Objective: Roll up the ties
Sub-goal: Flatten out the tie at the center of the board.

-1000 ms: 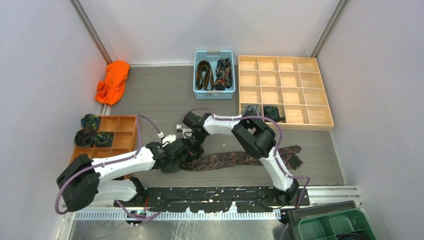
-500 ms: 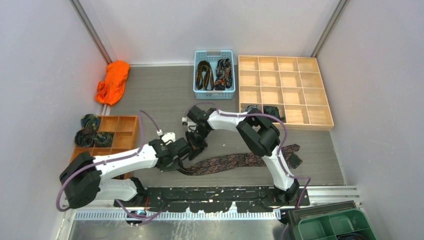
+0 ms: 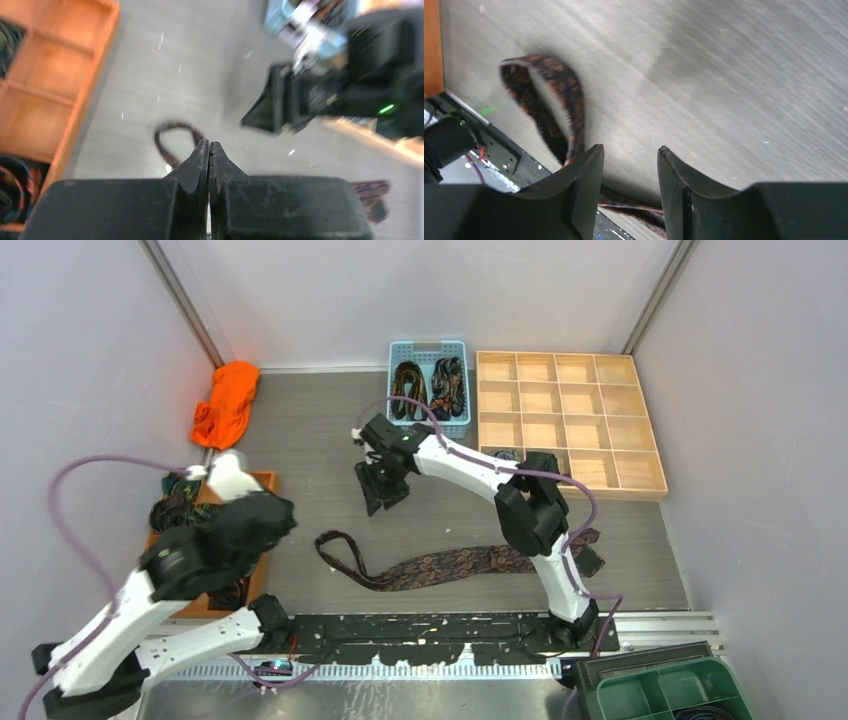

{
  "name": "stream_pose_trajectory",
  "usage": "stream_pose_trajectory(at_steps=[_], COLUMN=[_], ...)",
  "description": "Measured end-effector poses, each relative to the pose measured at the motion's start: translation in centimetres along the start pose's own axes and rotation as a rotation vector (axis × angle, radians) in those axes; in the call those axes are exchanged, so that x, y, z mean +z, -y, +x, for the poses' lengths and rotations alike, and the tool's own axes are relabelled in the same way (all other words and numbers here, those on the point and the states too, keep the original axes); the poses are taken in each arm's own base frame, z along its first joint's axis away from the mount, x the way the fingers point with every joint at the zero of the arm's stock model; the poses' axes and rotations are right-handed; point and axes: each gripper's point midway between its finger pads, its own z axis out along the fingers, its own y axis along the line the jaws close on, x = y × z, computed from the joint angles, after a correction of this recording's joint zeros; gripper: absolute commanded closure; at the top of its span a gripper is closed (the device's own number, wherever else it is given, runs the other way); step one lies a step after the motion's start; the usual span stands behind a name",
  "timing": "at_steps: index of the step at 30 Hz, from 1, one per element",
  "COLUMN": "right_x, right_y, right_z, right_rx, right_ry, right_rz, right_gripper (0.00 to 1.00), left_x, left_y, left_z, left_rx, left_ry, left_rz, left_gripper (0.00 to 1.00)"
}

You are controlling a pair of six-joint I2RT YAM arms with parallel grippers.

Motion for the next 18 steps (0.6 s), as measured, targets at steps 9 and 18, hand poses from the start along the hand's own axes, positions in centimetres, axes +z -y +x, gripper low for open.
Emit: stream_pose_trajectory(at_steps=[9, 18], right_x=[0.1, 3.3], right_y=[-7.4, -7.7], right_z=[2.9, 5.7], right_rx=[-0.29, -0.4], right_ry=[0.0, -0.095], right_rz=[0.029, 0.076], right_gripper=[0.0, 0.0], left_x=[-7.1, -7.8], left_y=[-3.6, -5.9], left_z=[-11.5, -12.4], left_rx=[-0.122, -0.086], left_ry=[0.367, 0.422], left_rz=[0.095, 0.032], left_gripper=[1.0, 1.0])
